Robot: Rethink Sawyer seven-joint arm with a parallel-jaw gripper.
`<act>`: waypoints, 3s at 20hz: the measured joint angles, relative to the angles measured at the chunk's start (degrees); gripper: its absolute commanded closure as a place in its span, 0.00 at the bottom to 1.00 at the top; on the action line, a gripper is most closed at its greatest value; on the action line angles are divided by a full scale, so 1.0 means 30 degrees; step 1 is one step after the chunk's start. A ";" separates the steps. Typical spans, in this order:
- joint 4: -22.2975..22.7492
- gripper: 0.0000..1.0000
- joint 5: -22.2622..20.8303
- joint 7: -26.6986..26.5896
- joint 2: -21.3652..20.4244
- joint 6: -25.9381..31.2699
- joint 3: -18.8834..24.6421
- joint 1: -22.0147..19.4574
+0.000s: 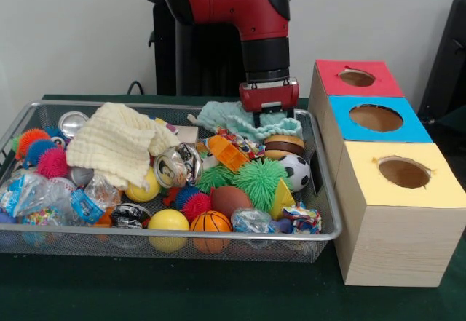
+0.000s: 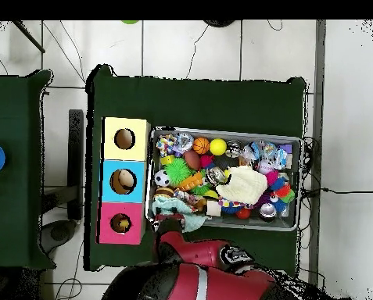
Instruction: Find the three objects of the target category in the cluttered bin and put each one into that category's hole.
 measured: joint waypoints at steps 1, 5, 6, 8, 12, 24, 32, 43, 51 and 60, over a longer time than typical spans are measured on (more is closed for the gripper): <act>-0.0036 0.00 0.0004 0.0000 0.0067 -0.0278 -0.0039 0.0024; -0.0036 1.00 0.0008 0.0004 0.0212 -0.0896 -0.0325 0.0224; -0.0058 1.00 0.0016 0.0004 0.0224 -0.1017 -0.0480 0.0401; -0.0072 1.00 0.0016 0.0004 0.0222 -0.1017 -0.0524 0.0452; -0.0100 1.00 0.0012 0.0004 0.0153 -0.0947 -0.0645 0.0632; 0.0298 1.00 -0.2229 0.0000 -0.4049 0.6417 0.2031 -0.3249; -0.0294 1.00 -0.4056 -0.0016 -0.6679 1.2355 0.5894 -0.8215; -0.1842 1.00 -0.7281 -0.0449 -0.6696 1.3013 1.0888 -1.2122; -0.4024 1.00 -0.8013 -0.2931 -0.5462 1.5486 1.4177 -1.4034; -0.4080 1.00 -0.9317 -0.3151 -0.5862 1.5789 1.3896 -1.3769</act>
